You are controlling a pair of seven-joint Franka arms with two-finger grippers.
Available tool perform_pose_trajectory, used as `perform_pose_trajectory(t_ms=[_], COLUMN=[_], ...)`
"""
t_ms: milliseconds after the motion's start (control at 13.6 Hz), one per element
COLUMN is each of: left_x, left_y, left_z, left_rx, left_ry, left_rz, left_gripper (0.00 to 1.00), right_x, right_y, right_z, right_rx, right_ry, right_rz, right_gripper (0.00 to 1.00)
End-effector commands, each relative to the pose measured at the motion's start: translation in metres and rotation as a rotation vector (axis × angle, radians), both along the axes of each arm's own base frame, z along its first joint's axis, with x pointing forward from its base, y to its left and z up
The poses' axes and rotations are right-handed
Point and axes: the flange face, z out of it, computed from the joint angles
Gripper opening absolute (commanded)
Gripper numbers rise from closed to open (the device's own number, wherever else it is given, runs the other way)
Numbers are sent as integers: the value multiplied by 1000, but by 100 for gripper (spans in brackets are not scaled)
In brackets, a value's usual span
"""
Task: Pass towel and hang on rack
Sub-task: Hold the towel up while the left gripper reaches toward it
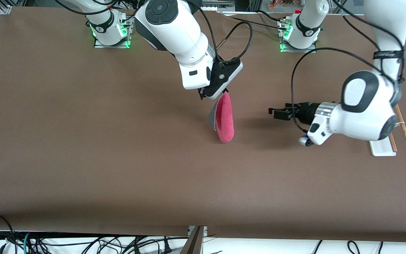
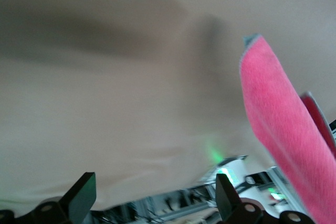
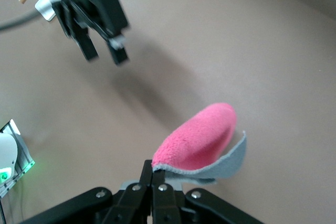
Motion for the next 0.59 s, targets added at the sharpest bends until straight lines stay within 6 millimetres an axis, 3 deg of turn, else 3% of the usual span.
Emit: perform_pose_trajectory(t_ms=[0, 147, 366, 513], left_x=[5, 4, 16, 17], left_y=[-46, -79, -69, -76], left_z=[-31, -62, -95, -112], left_rx=[13, -46, -137, -163], left_ry=[109, 198, 274, 304], left_rz=[125, 215, 309, 349], left_gripper=[100, 100, 100, 100], right_x=[-1, -2, -2, -2], right_y=[3, 4, 4, 4], right_z=[6, 7, 7, 8], right_rx=[9, 11, 16, 17], right_ry=[-20, -20, -22, -24], right_rz=[0, 1, -1, 1], right_gripper=[0, 0, 0, 0])
